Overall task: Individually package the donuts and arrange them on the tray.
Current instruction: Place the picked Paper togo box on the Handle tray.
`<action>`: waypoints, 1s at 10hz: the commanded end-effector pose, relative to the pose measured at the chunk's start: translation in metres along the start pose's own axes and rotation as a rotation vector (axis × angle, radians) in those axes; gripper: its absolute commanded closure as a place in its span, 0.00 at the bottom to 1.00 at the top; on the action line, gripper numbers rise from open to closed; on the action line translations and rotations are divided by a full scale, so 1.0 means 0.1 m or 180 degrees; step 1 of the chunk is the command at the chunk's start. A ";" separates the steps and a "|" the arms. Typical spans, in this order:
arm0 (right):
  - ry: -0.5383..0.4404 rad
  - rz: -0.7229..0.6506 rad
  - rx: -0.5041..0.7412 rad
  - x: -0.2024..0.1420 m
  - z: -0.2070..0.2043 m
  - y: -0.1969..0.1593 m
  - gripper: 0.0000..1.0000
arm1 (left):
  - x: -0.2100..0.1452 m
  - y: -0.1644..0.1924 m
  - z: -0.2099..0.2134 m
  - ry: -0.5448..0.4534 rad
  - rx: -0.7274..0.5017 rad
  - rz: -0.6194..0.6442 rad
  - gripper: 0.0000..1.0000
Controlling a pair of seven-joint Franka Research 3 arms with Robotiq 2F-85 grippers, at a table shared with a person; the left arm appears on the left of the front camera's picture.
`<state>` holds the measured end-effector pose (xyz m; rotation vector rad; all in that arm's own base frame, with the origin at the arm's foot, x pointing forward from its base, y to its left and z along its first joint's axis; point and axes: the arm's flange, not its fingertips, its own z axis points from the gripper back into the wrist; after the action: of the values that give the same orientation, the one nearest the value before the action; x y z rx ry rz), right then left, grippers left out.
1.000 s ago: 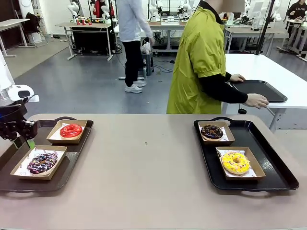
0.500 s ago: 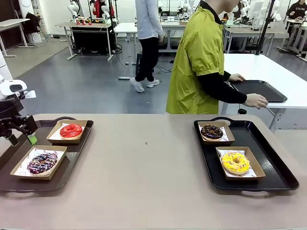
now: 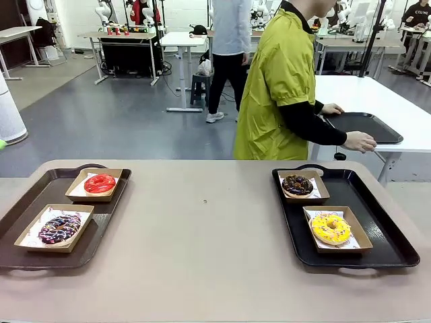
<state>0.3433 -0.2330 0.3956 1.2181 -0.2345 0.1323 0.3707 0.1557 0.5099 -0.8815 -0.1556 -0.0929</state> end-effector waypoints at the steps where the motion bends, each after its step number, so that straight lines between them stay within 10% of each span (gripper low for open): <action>1: 0.0049 -0.0005 0.0019 -0.02 0.01 0.01 0.00 | 0.05 0.46 0.29 -0.0060 -0.0664 0.0183 0.29; 6: 0.0049 -0.0005 0.0019 -0.02 0.01 0.01 0.00 | -0.36 1.40 0.61 -0.0283 -0.1325 0.0484 0.29; 10: 0.0049 -0.0005 0.0019 -0.02 0.01 0.01 0.00 | -0.44 1.38 0.48 -0.0247 -0.1241 0.0525 0.29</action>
<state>0.3439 -0.2323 0.3953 1.2196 -0.2315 0.1340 0.3466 0.2853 0.4249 -1.2982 -0.1300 0.0692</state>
